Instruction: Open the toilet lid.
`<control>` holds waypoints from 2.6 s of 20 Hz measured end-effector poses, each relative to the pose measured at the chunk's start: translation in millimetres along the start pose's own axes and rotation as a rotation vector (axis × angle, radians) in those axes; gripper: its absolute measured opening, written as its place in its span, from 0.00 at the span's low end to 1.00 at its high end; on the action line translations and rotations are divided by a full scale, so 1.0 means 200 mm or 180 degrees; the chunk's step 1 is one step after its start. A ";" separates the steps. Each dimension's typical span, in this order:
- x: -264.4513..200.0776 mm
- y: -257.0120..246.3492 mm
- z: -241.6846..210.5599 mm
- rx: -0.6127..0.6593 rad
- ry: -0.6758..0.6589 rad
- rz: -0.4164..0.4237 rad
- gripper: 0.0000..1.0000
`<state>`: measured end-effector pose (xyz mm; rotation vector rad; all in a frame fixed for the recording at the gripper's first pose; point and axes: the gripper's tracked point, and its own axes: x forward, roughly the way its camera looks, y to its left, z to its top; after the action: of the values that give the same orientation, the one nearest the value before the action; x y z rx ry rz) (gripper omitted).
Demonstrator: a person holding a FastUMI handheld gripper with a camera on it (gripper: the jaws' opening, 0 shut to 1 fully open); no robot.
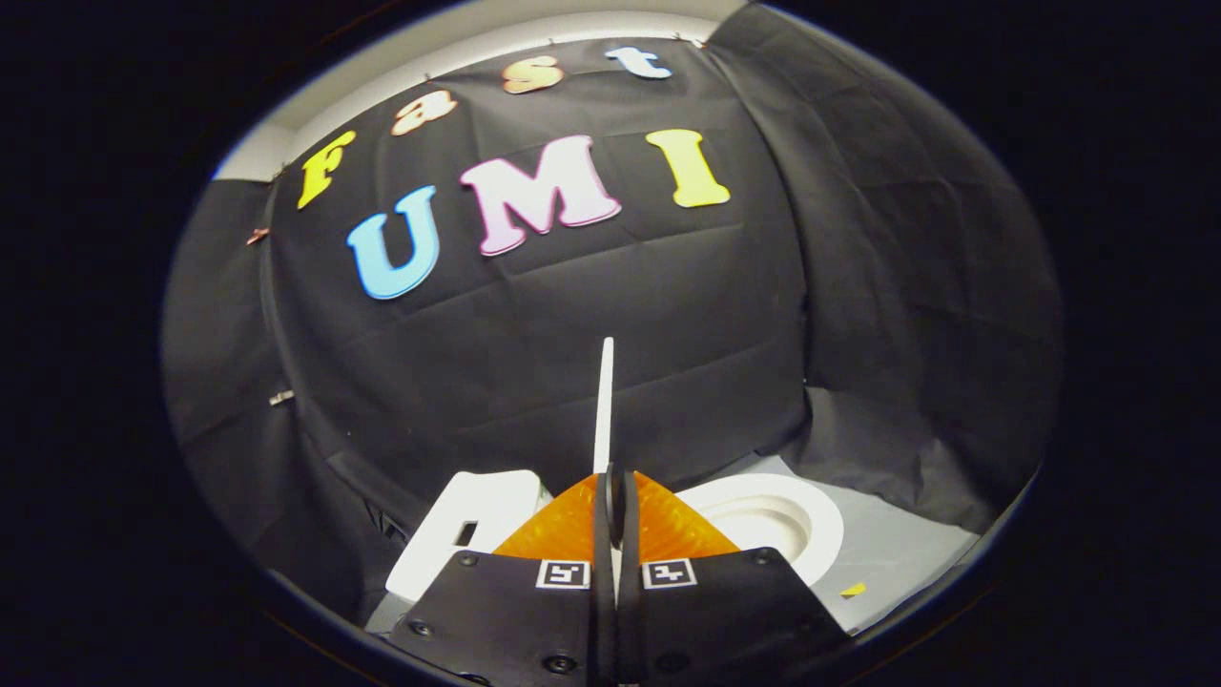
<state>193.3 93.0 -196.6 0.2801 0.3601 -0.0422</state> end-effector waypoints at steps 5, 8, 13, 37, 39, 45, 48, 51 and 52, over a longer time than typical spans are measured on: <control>-0.01 0.31 -0.03 -0.0345 -0.0027 0.0233 0.06; -0.03 0.48 -0.08 -0.0578 -0.0010 0.0362 0.06; -0.02 0.65 -0.15 -0.0775 0.0039 0.0543 0.06; -0.10 0.86 -0.19 -0.1169 0.0044 0.0944 0.95; -0.16 0.85 -0.12 -0.1102 -0.0014 0.0975 1.00; -0.40 0.75 0.13 -0.0864 -0.0262 0.1061 1.00; -0.54 0.65 0.28 -0.0803 -0.0417 0.0978 1.00; -0.66 0.53 0.42 -0.0764 -0.0500 0.0897 1.00; -0.71 0.50 0.47 -0.0730 -0.0552 0.0880 1.00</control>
<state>102.0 161.2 -36.6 0.0961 0.1494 0.2440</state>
